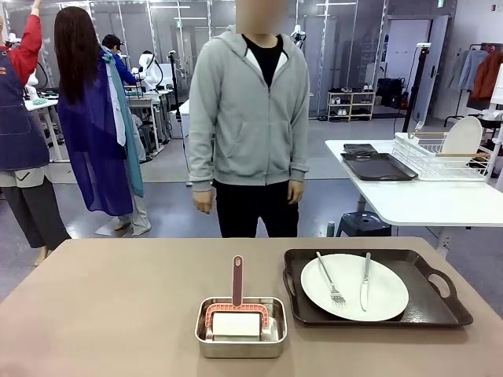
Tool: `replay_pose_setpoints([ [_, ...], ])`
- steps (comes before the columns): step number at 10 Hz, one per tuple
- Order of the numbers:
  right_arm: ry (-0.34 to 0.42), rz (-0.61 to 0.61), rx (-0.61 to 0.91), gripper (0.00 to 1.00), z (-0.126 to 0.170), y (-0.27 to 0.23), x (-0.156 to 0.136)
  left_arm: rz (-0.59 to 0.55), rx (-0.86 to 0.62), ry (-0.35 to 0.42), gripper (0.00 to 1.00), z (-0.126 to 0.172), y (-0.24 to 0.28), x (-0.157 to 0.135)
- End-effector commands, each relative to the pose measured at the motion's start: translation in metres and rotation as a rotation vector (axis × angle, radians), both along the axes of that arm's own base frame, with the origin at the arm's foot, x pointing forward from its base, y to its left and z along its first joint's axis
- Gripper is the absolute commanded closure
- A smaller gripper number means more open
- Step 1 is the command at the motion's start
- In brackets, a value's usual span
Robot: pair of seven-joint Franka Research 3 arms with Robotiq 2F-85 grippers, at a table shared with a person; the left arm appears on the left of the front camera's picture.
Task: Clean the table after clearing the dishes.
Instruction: When the right (or left) Handle tray is removed, use the right hand (or left hand) to clean the right (or left) side of the table with the Lint Roller.
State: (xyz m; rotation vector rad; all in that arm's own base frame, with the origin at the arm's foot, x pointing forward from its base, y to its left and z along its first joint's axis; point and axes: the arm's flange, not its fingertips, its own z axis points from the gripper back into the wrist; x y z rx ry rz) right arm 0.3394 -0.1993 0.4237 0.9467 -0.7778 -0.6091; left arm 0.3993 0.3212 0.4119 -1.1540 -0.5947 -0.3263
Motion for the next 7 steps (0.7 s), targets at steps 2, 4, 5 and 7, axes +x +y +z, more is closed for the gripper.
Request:
replay_pose_setpoints([
  [2,-0.008,0.009,-0.009,0.0,-0.0002,0.0013,-0.0016,0.018,0.012,0.024,0.0,0.0095,-0.0092,0.002],
  [4,-0.008,0.009,-0.009,0.0,-0.0002,0.0013,-0.0016,0.018,0.012,0.024,0.0,0.0095,-0.0092,0.002],
  [5,-0.008,0.009,-0.009,0.0,-0.0002,0.0013,-0.0016,0.018,0.012,0.024,0.0,0.0095,-0.0092,0.002],
  [7,-0.008,0.009,-0.009,0.0,-0.0002,0.0013,-0.0016,0.018,0.012,0.024,0.0,0.0095,-0.0092,0.002],
])
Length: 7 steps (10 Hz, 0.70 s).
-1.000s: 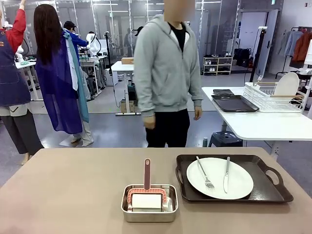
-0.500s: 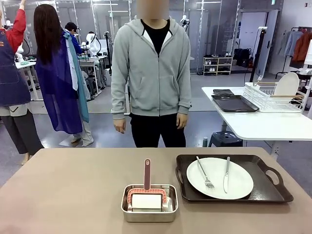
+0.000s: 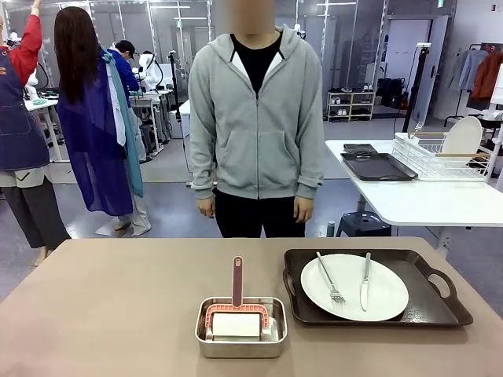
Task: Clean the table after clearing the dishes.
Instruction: When the right (or left) Handle tray is removed, use the right hand (or left hand) to clean the right (or left) side of the table with the Lint Roller.
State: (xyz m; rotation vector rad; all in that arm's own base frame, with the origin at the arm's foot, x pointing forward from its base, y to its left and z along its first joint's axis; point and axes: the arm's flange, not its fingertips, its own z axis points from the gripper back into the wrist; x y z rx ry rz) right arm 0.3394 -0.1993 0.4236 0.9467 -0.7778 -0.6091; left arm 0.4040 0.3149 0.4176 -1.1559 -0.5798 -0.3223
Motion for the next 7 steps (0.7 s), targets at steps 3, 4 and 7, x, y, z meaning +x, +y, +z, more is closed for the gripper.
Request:
replay_pose_setpoints([
  [3,-0.008,0.009,-0.009,0.0,-0.0002,0.0013,-0.0016,0.023,0.012,0.01,0.0,0.0039,-0.0029,-0.0027],
  [4,-0.008,0.009,-0.009,0.0,-0.0002,0.0013,-0.0016,0.023,0.012,0.01,0.0,0.0039,-0.0029,-0.0027],
  [7,-0.008,0.009,-0.009,0.0,-0.0002,0.0013,-0.0016,0.023,0.012,0.01,0.0,0.0039,-0.0029,-0.0027],
])
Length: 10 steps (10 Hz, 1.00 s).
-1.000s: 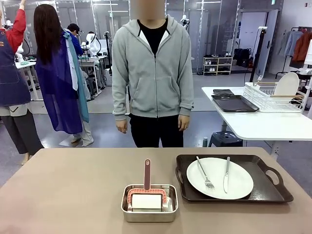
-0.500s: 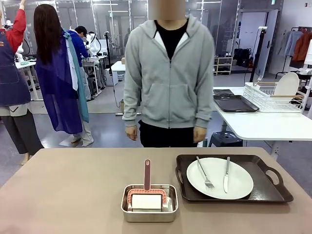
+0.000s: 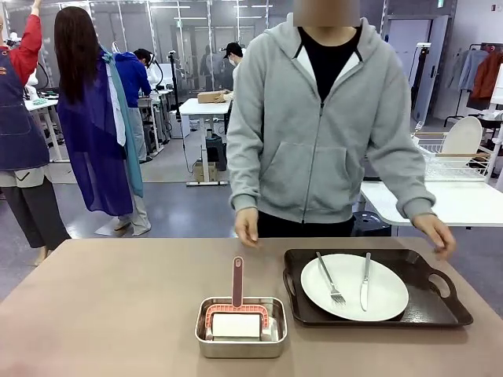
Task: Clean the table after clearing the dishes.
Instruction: When the right (or left) Handle tray is removed, use the right hand (or left hand) to clean the right (or left) side of the table with the Lint Roller.
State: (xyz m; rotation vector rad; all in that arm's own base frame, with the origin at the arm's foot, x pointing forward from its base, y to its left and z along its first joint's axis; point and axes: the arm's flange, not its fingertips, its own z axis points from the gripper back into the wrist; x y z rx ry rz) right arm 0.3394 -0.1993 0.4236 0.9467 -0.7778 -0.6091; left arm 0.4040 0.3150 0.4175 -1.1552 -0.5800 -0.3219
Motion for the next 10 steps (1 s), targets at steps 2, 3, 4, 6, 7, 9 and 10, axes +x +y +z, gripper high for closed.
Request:
replay_pose_setpoints([
  [2,-0.008,0.009,-0.009,0.0,-0.0002,0.0013,-0.0016,0.022,0.011,0.01,0.0,0.004,-0.003,-0.0027],
  [3,-0.008,0.009,-0.009,0.0,-0.0002,0.0013,-0.0016,0.022,0.011,0.01,0.0,0.004,-0.003,-0.0027],
  [4,-0.008,0.009,-0.009,0.0,-0.0002,0.0013,-0.0016,0.022,0.011,0.01,0.0,0.004,-0.003,-0.0027],
  [6,-0.008,0.009,-0.009,0.0,-0.0002,0.0013,-0.0016,0.022,0.011,0.01,0.0,0.004,-0.003,-0.0027],
  [7,-0.008,0.009,-0.009,0.0,-0.0002,0.0013,-0.0016,0.022,0.011,0.01,0.0,0.004,-0.003,-0.0027],
  [9,-0.008,0.009,-0.009,0.0,-0.0002,0.0013,-0.0016,0.022,0.011,0.01,0.0,0.004,-0.003,-0.0027],
  [10,-0.008,0.009,-0.009,0.0,-0.0002,0.0013,-0.0016,0.022,0.011,0.01,0.0,0.004,-0.003,-0.0027],
])
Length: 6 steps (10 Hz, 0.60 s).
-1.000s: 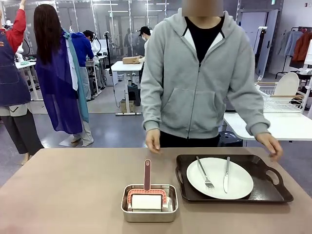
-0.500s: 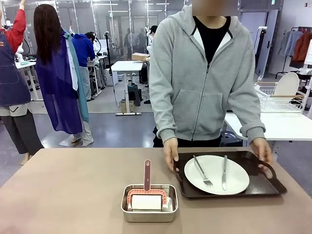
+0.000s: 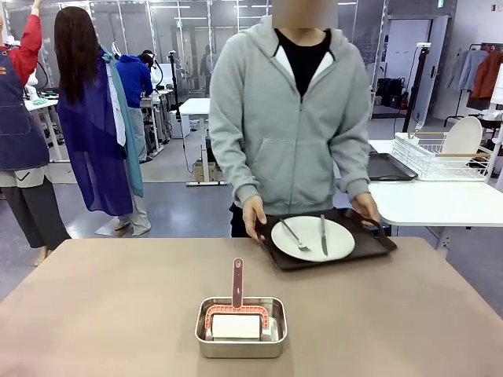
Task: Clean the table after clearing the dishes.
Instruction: When the right (or left) Handle tray is removed, use the right hand (or left hand) to clean the right (or left) side of the table with the Lint Roller.
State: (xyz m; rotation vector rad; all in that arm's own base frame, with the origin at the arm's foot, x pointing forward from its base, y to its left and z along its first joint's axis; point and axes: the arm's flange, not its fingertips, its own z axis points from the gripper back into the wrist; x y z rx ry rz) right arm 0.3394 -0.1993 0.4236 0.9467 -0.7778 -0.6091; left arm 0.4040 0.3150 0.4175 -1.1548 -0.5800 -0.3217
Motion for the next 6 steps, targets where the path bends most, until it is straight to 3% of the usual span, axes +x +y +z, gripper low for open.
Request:
replay_pose_setpoints([
  [1,-0.008,0.009,-0.009,0.0,0.0,0.001,-0.002,0.022,0.011,0.01,0.0,0.004,-0.003,-0.003],
  [3,0.0,0.0,0.0,0.0,0.0,0.0,0.0,0.022,0.011,0.01,0.0,0.004,-0.003,-0.003],
  [6,0.02,0.163,-0.209,0.0,0.062,0.112,0.058,0.022,0.011,0.01,0.0,0.004,-0.003,-0.003],
])
